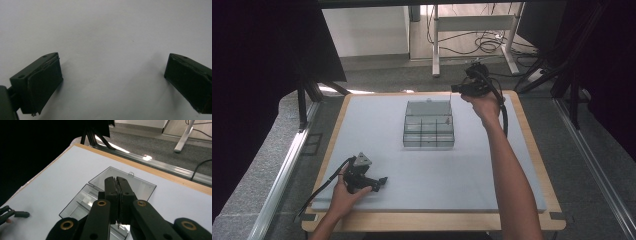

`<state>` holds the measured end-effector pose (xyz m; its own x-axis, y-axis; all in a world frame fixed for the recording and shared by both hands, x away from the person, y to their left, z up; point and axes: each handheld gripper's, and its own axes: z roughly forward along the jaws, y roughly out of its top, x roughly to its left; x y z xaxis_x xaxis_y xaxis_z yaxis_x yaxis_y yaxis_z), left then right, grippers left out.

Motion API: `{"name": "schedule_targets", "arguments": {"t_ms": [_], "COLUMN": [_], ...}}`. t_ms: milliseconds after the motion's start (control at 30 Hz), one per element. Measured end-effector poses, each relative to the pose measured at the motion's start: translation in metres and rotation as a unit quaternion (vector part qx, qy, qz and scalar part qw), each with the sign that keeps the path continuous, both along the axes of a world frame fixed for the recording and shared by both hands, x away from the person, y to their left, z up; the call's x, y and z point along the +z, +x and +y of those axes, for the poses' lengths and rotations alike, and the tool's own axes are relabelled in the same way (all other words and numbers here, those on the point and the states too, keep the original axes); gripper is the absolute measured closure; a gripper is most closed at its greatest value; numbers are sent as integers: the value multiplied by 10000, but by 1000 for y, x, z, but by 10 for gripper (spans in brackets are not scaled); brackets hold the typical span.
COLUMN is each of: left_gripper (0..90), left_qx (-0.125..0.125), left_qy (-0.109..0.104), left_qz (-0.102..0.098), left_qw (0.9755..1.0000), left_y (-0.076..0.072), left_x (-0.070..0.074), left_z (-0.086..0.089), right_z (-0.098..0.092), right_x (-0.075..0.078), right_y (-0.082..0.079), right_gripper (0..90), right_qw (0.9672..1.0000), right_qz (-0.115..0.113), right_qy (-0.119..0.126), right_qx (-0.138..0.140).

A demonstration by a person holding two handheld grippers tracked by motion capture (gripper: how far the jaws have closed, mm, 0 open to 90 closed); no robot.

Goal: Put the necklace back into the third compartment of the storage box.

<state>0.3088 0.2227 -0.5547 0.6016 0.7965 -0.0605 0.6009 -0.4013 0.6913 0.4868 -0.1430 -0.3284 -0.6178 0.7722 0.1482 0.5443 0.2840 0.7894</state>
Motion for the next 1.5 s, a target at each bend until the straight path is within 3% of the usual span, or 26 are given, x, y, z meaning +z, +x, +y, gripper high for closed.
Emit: {"name": "schedule_targets", "arguments": {"t_ms": [267,800,1100,1500], "left_gripper": [9,8,9,9], "left_qx": [-3,-4,-3,-6], "left_qy": [16,6,10,20], "left_qz": [-1,14,19,18], "left_qw": [10000,10000,10000,10000], "left_y": [0,0,0,0], "left_x": [0,0,0,0], "left_z": [0,0,0,0], "right_z": [10,14,24,33], "right_x": [-29,-81,-112,-133], "right_y": [11,18,23,26], "right_gripper": [870,870,868,855], "right_qw": [9993,9971,9914,9883], "right_qz": [183,599,884,1053], "right_qy": [-291,-439,-957,-1104], "right_qx": [-109,-137,-121,-88]}}
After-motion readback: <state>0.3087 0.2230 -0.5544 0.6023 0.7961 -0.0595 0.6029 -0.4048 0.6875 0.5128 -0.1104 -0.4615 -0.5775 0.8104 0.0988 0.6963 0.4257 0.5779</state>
